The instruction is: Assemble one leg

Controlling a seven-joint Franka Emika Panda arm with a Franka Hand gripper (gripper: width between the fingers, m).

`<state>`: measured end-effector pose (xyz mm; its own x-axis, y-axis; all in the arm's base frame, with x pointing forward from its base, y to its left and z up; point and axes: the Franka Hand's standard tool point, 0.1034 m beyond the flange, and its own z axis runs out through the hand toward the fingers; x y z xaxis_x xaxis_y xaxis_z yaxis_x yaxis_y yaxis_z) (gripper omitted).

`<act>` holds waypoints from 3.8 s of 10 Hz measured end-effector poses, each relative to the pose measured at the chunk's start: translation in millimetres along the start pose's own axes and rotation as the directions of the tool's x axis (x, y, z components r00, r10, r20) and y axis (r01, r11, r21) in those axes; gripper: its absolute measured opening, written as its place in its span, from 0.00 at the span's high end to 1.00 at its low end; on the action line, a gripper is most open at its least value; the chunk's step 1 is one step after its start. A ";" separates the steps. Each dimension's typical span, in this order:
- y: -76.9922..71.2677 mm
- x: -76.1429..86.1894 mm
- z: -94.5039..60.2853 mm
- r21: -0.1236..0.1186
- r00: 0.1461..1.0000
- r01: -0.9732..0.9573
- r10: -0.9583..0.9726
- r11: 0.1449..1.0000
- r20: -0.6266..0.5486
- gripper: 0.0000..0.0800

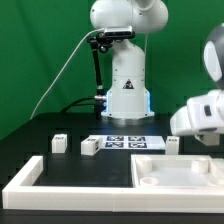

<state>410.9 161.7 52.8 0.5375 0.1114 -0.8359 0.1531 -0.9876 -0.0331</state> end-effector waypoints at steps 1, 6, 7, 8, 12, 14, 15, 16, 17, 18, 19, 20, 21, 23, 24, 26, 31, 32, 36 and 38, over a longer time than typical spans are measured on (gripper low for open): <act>3.8 -12.6 -11.1 -0.001 1.000 -0.004 0.004 1.000 0.013 0.64; 3.0 1.8 -27.2 0.014 0.987 -0.008 0.011 1.000 -0.163 0.64; 7.1 6.5 -29.9 0.013 0.962 0.022 -0.017 1.000 -0.273 0.64; 21.7 9.8 -29.2 0.012 0.936 0.038 -0.031 0.999 -0.349 0.64; 32.1 -25.0 -83.0 -0.001 0.835 0.027 -0.023 1.000 -0.550 0.64; 32.2 -16.8 -87.4 -0.002 0.699 0.027 -0.020 1.000 -0.715 0.64; 33.0 -17.2 -84.0 -0.003 0.670 0.026 -0.019 1.000 -0.743 0.64; 35.0 2.5 -84.7 -0.037 0.543 0.061 -0.065 0.997 -0.837 0.64; 41.6 11.1 -86.0 -0.072 0.456 0.075 -0.099 0.995 -0.884 0.64; 50.4 13.2 -100.5 -0.111 0.388 0.082 -0.134 0.990 -0.912 0.64; 56.8 16.2 -119.7 -0.143 0.280 0.074 -0.158 0.987 -0.947 0.64; 57.8 17.2 -119.9 -0.145 0.186 0.060 -0.154 0.988 -0.970 0.64; 58.3 17.7 -110.5 -0.145 0.196 0.061 -0.154 0.988 -0.968 0.64; 58.6 19.0 -113.6 -0.152 0.195 0.062 -0.161 0.986 -0.967 0.64; 62.2 25.5 -117.7 -0.174 0.193 0.066 -0.184 0.983 -0.964 0.64; 64.2 35.1 -139.9 -0.181 0.180 0.067 -0.190 0.981 -0.965 0.64; 62.9 55.0 -173.0 -0.188 0.161 0.073 -0.198 0.979 -0.967 0.64; 63.0 55.1 -173.0 -0.188 0.161 0.073 -0.198 0.979 -0.967 0.64; 68.5 68.6 -179.0 -0.204 0.155 0.075 -0.213 0.976 -0.965 0.64; 70.0 77.9 -184.9 -0.209 0.148 0.075 -0.218 0.975 -0.965 0.64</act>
Offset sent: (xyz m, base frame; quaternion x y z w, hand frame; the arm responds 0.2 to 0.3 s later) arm 0.0000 0.0000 0.0000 0.0000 0.0000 0.0000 1.0000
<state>616.8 121.6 86.7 0.8461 0.3383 0.4119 0.3629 -0.9316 0.0197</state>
